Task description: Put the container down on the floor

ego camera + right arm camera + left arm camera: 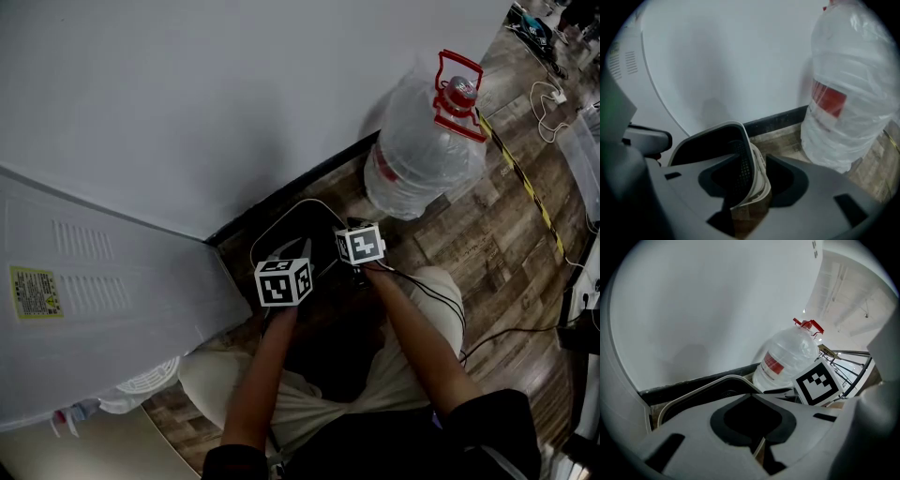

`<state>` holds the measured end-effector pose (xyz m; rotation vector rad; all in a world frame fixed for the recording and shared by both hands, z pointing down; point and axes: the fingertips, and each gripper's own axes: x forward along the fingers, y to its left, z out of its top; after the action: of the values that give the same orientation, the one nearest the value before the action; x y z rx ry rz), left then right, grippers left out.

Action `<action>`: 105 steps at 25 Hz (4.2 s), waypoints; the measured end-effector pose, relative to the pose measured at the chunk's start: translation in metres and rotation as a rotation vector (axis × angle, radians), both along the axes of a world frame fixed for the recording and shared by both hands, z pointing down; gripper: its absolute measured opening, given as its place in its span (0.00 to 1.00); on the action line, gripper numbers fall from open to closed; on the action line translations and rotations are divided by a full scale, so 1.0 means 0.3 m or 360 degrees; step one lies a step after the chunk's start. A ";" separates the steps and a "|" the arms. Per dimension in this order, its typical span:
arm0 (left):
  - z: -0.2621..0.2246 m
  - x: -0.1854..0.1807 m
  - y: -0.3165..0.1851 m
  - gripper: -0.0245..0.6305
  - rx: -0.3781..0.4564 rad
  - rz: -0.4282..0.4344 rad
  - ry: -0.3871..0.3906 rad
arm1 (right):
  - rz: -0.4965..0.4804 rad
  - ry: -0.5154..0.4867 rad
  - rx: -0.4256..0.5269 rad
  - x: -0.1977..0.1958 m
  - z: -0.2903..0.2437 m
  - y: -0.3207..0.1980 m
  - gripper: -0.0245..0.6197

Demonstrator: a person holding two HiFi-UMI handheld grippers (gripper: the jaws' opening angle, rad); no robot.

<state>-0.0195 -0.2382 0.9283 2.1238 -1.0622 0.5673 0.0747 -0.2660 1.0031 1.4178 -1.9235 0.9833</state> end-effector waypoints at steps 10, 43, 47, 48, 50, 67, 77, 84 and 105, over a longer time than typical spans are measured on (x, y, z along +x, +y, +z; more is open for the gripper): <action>-0.007 -0.001 -0.004 0.06 0.0010 -0.0005 0.0010 | 0.0004 -0.0016 -0.0107 -0.012 0.073 0.016 0.19; -0.009 0.014 0.005 0.06 0.0018 0.0022 0.0005 | 0.0544 -0.0267 -0.0340 0.003 0.088 0.098 0.17; -0.010 0.017 0.005 0.06 0.0019 0.0025 0.0004 | 0.0524 -0.0234 -0.0332 0.004 0.085 0.099 0.17; -0.010 0.017 0.005 0.06 0.0020 0.0026 0.0004 | 0.0510 -0.0226 -0.0329 0.004 0.085 0.099 0.17; -0.009 0.015 0.005 0.06 0.0019 0.0025 0.0004 | 0.0494 -0.0216 -0.0327 0.002 0.086 0.098 0.17; -0.128 -0.009 0.051 0.06 0.0003 0.0031 0.0128 | 0.0551 -0.0094 -0.0396 0.013 0.042 0.098 0.17; -0.289 -0.064 0.095 0.06 0.0049 0.0080 0.0090 | 0.0575 0.0123 -0.0262 0.033 -0.167 0.115 0.17; -0.571 -0.062 0.147 0.06 -0.0006 0.0024 0.0105 | 0.0309 0.0074 -0.0099 -0.032 -0.537 0.121 0.16; -1.720 0.015 0.107 0.06 0.0077 -0.0159 0.0194 | -0.0223 -0.0201 0.0044 -0.082 -1.797 0.206 0.08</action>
<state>-0.0152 -0.2062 0.4124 2.1045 -1.1162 0.3633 0.0501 -0.2042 0.4640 1.2432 -2.1042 1.0041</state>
